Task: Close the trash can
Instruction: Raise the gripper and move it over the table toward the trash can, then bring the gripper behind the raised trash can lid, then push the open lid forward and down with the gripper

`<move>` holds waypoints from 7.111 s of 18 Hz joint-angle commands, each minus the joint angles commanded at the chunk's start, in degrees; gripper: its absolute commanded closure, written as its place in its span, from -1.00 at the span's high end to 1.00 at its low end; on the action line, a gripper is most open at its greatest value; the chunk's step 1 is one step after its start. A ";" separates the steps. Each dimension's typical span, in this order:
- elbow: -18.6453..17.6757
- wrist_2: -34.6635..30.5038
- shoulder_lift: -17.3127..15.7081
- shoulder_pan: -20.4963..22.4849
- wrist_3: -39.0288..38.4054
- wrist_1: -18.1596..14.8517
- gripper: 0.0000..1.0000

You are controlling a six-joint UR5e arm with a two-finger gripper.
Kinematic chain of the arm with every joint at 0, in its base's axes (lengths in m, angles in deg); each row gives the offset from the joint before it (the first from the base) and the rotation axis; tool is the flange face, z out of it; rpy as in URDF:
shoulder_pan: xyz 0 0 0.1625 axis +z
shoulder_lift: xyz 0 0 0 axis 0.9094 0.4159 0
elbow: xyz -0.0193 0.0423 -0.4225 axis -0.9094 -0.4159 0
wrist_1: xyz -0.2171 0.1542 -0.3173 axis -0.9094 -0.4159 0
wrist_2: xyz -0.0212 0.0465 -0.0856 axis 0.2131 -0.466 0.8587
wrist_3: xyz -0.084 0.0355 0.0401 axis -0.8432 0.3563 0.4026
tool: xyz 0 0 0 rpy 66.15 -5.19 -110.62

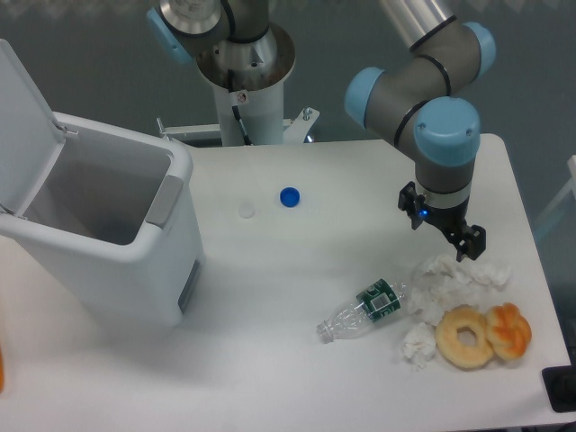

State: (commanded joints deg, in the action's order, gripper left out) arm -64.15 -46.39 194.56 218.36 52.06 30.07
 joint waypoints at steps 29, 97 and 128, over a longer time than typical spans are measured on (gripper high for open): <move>-3.08 31.98 -42.63 -9.14 -38.51 -35.33 1.00; 4.04 26.29 -30.06 -36.05 -65.42 -18.98 1.00; 4.13 25.67 -21.80 -24.88 -64.37 -15.91 1.00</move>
State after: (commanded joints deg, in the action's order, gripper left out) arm -60.02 -20.72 172.75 193.48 -12.31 14.16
